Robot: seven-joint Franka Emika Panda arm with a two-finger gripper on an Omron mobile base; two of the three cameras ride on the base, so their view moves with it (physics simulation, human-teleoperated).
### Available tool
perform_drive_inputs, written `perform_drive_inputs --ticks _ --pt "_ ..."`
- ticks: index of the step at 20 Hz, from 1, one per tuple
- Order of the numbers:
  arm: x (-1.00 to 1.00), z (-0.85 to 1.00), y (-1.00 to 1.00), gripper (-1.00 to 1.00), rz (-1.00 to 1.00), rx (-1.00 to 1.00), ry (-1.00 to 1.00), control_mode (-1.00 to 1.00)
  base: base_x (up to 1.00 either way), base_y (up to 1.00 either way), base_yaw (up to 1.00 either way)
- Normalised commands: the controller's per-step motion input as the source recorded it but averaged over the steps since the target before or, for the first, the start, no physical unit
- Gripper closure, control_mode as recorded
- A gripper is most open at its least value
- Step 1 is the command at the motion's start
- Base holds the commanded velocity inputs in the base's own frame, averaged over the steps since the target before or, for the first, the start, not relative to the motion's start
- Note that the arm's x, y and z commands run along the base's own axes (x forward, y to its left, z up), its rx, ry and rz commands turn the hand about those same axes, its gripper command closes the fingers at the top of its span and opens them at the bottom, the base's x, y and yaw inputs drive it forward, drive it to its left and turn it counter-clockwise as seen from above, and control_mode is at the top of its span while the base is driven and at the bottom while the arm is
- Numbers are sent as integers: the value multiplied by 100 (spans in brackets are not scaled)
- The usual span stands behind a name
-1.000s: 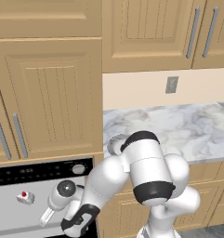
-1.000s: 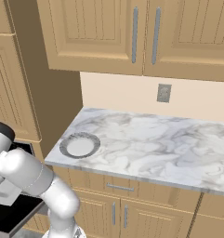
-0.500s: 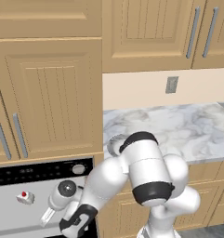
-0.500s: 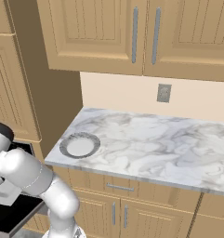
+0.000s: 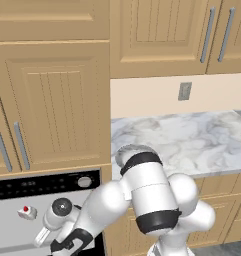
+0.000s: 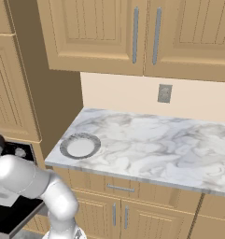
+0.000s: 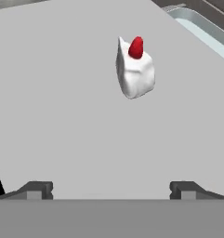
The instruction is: Take the baked cake out of the oven and place it on the plate for cooling. Then close the oven door.
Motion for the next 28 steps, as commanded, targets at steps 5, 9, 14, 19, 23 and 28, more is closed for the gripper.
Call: perform_drive_inputs --ticks 5,9,14,19,23,28 --pt "0 0 23 -100 0 0 0 -100 0 0 0" --pt "0 0 17 -100 0 0 0 -100 0 0 0" --pt "0 0 15 -100 0 0 0 -100 0 0 0" --pt "0 0 8 -100 0 0 0 -100 0 0 0" --pt "0 0 7 -100 0 0 0 -100 0 0 0" --pt "0 0 2 -100 0 0 0 -100 0 0 0"
